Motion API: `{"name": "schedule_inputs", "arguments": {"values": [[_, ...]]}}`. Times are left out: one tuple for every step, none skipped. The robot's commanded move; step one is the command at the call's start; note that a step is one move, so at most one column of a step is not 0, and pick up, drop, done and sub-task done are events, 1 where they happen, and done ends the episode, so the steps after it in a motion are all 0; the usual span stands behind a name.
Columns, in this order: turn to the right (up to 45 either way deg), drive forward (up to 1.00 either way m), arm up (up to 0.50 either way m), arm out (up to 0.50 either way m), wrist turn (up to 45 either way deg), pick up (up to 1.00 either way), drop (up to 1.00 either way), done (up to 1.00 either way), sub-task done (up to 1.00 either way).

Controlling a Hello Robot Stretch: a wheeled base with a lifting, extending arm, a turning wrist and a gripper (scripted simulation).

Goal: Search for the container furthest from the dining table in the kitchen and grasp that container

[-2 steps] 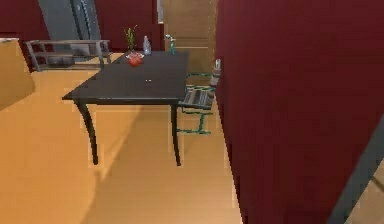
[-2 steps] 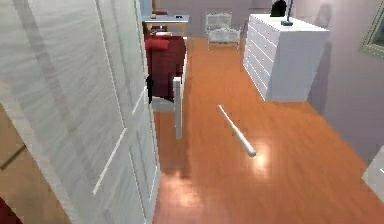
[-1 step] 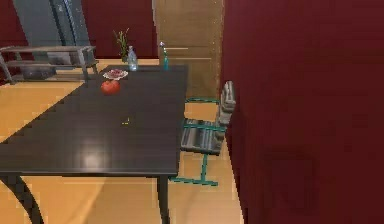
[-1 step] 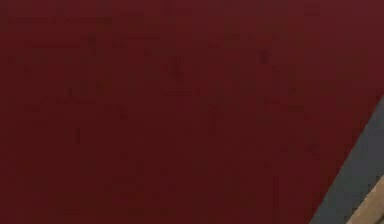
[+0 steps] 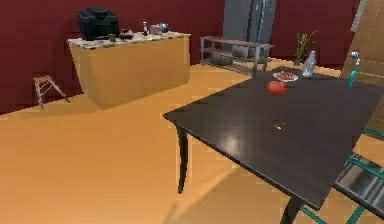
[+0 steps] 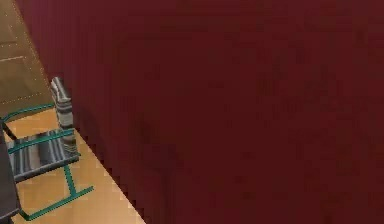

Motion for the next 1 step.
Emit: {"name": "schedule_inputs", "arguments": {"values": [[-27.0,0.00,0.00,0.00,0.0,0.00,0.00,0.00,0.00]]}}
